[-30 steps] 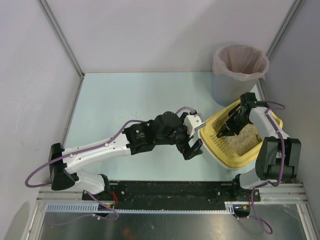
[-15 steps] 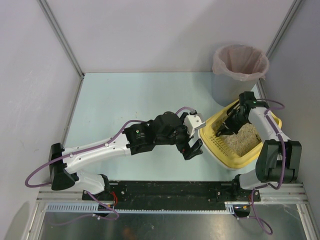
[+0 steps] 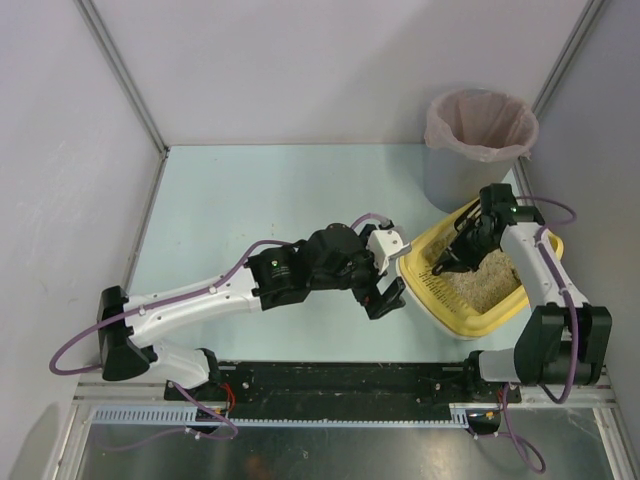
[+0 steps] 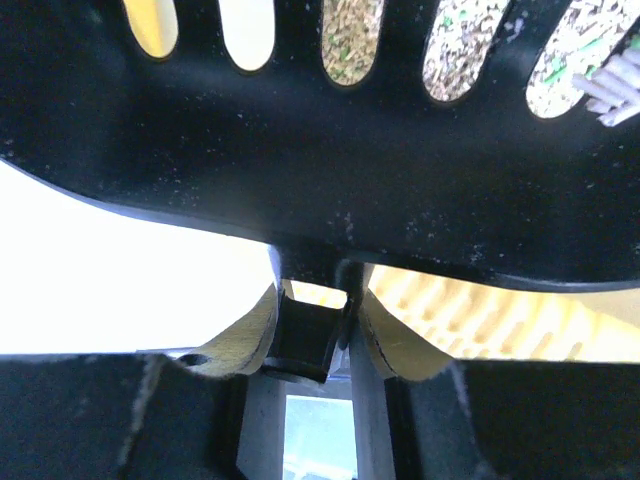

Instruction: Clean the litter box

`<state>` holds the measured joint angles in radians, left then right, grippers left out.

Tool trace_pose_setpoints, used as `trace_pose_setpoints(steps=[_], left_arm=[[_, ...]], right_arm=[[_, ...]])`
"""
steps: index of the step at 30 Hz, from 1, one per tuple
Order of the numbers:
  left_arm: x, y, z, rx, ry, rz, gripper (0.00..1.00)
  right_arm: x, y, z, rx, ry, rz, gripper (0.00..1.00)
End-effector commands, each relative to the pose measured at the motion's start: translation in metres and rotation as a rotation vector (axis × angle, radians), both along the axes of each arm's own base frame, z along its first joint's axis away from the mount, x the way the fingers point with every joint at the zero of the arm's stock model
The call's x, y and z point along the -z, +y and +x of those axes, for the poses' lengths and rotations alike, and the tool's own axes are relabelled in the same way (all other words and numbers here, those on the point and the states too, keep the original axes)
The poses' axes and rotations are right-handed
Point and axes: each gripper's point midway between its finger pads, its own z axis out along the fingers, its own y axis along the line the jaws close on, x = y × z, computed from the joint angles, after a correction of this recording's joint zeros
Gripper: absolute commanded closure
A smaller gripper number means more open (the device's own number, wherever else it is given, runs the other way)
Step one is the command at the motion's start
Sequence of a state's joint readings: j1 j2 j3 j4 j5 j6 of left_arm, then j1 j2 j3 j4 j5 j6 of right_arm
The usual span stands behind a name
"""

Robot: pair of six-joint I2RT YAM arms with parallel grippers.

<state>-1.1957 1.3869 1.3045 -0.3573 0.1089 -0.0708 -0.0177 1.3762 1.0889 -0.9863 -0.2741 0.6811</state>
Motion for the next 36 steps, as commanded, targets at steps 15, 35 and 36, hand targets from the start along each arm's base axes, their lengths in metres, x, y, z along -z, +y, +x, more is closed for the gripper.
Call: trace_pose_setpoints(steps=[15,35,36], left_arm=[[-0.035,0.021,0.029,-0.090,-0.097,-0.075,0.00],[-0.018,0.020,0.042,-0.118,-0.081,-0.036,0.00],[-0.017,0.019,0.043,-0.119,-0.082,-0.034,0.00]], right_arm=[[-0.094,0.032,-0.004,-0.059,-0.215,0.097,1.00],[-0.207,0.085,0.115,-0.255,-0.477,0.248,1.00],[-0.213,0.090,0.127,-0.264,-0.495,0.277,1.00]])
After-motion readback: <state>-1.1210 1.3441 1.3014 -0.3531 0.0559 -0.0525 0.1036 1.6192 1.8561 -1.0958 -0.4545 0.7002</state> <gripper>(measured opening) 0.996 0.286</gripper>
